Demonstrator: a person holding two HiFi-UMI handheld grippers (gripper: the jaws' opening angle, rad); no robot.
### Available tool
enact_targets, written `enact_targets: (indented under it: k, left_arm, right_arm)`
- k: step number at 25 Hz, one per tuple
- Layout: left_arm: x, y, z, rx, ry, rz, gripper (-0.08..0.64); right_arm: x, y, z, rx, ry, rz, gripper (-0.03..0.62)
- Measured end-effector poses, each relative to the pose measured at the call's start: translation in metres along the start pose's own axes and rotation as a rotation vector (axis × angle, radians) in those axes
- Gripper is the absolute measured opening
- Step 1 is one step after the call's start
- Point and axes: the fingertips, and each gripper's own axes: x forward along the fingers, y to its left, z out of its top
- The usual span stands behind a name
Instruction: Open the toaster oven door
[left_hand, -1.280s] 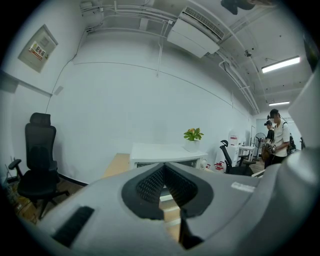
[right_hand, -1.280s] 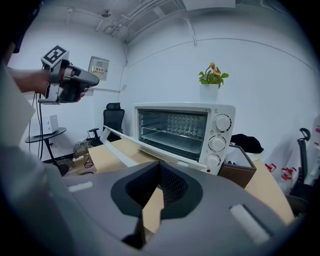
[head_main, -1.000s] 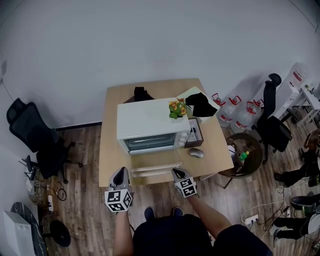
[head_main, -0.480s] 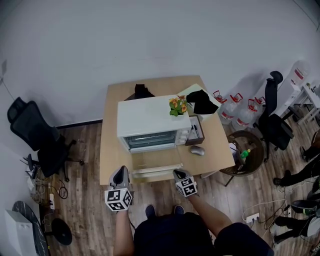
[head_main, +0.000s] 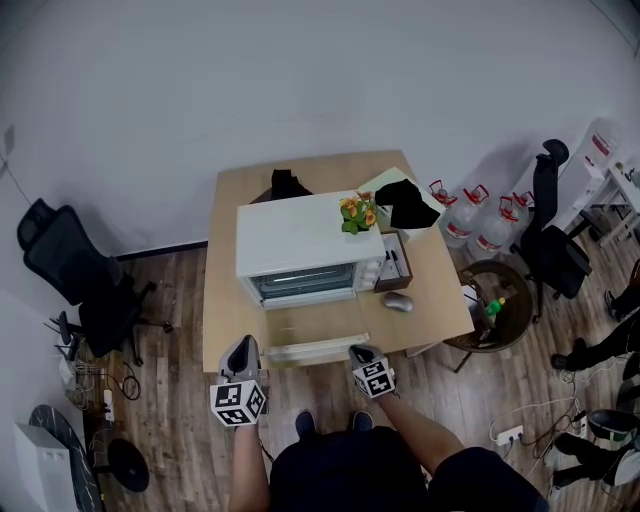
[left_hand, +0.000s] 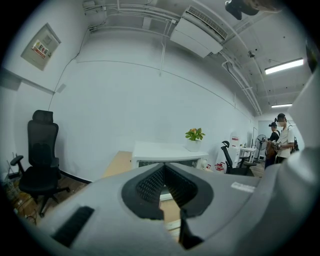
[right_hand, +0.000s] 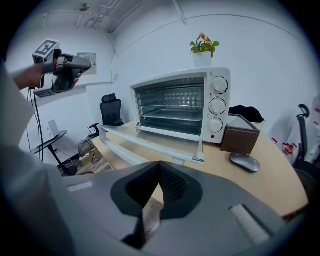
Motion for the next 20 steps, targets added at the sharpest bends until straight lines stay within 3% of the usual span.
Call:
enact_targets:
  k: [5, 20]
  left_arm:
    - [0.002, 0.001, -0.001, -0.015, 0.003, -0.005, -0.001]
    - [0.005, 0.01, 0.002, -0.021, 0.006, 0.004, -0.001]
  right_arm:
    - [0.005, 0.001, -0.008, 0.02, 0.013, -0.011, 0.011]
    - [0.023, 0.001, -0.038, 0.218, 0.107, -0.038, 0.011]
